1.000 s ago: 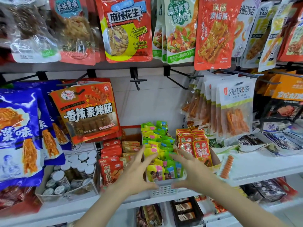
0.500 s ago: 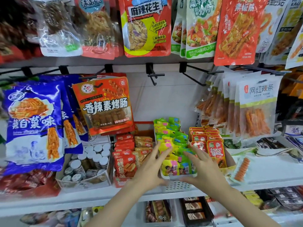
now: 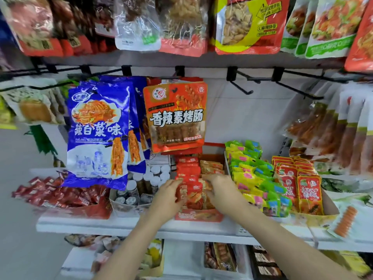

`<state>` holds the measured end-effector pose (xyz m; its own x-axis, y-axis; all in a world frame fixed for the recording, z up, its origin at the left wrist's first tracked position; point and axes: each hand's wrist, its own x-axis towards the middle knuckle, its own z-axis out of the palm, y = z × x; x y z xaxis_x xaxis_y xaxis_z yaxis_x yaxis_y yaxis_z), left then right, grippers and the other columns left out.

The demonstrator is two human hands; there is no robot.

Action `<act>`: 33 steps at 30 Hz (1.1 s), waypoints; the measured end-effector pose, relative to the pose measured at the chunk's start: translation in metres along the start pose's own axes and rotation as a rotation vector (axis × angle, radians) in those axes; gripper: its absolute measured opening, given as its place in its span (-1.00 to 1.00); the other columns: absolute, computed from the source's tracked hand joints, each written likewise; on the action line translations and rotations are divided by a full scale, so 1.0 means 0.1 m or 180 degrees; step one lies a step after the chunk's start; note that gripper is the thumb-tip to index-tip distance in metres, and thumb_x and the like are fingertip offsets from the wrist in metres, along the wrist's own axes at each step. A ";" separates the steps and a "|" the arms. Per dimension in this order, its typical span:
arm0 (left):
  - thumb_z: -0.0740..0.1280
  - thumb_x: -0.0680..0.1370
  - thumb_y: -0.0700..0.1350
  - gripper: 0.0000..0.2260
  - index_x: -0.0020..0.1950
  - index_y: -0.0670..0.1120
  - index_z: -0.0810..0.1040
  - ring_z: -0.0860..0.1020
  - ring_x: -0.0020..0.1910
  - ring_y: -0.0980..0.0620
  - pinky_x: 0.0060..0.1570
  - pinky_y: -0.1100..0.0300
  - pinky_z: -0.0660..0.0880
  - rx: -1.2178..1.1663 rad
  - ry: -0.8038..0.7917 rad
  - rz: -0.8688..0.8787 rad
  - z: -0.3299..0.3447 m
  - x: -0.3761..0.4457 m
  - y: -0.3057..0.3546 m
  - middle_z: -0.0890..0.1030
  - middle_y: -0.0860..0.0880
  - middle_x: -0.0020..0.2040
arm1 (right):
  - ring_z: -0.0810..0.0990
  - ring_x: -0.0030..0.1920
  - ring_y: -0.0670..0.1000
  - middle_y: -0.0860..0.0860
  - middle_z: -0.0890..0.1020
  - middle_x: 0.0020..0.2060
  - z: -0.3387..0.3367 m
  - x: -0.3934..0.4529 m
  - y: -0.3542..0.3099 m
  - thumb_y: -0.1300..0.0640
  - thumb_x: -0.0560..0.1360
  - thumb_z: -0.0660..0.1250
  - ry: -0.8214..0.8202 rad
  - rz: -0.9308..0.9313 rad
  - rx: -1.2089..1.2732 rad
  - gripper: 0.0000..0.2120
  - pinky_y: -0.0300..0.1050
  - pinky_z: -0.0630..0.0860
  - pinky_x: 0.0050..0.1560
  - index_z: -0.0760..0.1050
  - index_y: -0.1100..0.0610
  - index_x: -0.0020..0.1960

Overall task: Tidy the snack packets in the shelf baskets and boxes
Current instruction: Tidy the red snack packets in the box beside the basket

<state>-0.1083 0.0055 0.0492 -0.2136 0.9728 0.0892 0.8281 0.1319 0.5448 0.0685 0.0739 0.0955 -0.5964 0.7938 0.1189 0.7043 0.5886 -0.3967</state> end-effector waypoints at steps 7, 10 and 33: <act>0.39 0.55 -0.12 -0.58 0.41 -0.02 0.45 0.46 0.29 0.03 0.28 0.23 0.36 -0.0133 0.0373 -0.0062 0.09 0.02 -0.14 0.50 0.00 0.32 | 0.56 0.19 0.13 0.08 0.58 0.22 0.39 0.11 0.01 0.16 0.54 0.32 0.0056 -0.0006 0.0147 -0.66 -0.03 0.47 0.16 0.48 0.11 0.31; 0.36 0.58 -0.05 -0.68 0.33 -0.05 0.53 0.49 0.24 0.04 0.25 0.22 0.37 -0.0111 0.0570 -0.0137 0.14 0.02 -0.14 0.52 0.00 0.26 | 0.56 0.16 0.09 0.06 0.57 0.21 0.51 0.11 0.05 0.19 0.54 0.32 0.0328 -0.0025 0.0229 -0.71 -0.07 0.46 0.15 0.54 0.10 0.25; 0.41 0.45 -0.01 -0.73 0.08 -0.11 0.62 0.69 -0.01 -0.08 -0.16 0.21 0.60 -0.3459 0.0044 -0.0714 0.22 -0.08 -0.05 0.72 -0.12 -0.01 | 0.71 -0.15 0.07 0.01 0.73 -0.24 0.26 0.44 0.18 0.18 0.46 0.47 0.0810 0.0586 0.3422 -0.88 0.03 0.63 -0.03 0.68 0.02 -0.23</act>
<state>-0.0995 0.0014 0.0269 -0.3131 0.9447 -0.0974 -0.1238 0.0610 0.9904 0.0447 0.1155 0.0696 -0.3346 0.9358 0.1113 0.0016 0.1186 -0.9929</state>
